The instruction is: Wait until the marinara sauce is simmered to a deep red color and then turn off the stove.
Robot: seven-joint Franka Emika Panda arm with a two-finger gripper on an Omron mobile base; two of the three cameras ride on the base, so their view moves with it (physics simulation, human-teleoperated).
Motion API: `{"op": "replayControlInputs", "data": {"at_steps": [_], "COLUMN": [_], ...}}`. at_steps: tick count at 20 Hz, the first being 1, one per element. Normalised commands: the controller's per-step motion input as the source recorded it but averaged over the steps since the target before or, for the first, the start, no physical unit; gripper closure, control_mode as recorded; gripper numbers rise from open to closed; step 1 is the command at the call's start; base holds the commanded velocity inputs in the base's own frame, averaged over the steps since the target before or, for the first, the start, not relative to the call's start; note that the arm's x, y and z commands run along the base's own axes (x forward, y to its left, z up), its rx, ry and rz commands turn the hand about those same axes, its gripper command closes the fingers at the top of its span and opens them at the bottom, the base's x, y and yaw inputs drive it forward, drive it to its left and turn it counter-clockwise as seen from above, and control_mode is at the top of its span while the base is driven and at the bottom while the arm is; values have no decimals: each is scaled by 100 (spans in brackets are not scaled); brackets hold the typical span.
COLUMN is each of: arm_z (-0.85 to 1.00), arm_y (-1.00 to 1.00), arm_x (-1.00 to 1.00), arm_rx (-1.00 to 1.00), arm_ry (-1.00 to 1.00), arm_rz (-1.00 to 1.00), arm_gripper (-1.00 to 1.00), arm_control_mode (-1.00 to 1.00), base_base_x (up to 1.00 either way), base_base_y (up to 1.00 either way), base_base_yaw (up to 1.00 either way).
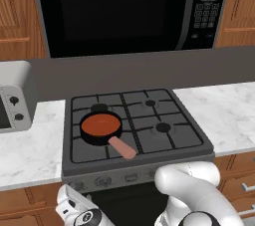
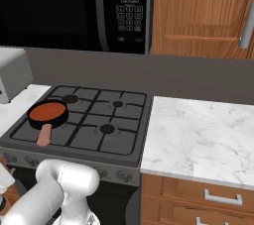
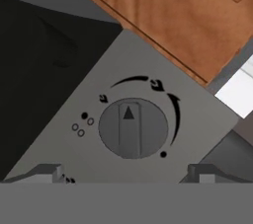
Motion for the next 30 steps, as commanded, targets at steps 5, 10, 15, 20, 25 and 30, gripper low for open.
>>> {"op": "replayControlInputs", "data": {"at_steps": [5, 10, 15, 20, 25, 30], "arm_z": [0, 0, 0, 0, 0, 0], "arm_y": [1, 9, 7, 3, 1, 0], "arm_x": [10, 11, 6, 4, 5, 7], "arm_rx": [0, 0, 0, 0, 0, 0], "arm_ry": [-2, 0, 0, 0, -1, 0], "arm_rz": [3, 1, 0, 1, 1, 1], "arm_gripper": [-100, -100, -100, -100, -100, -100], "arm_control_mode": [-100, -100, -100, -100, -100, -100], "base_base_x": [0, 0, 0, 0, 0, 0], "base_base_y": [0, 0, 0, 0, 0, 0], "base_base_yaw": [0, 0, 0, 0, 0, 0]}}
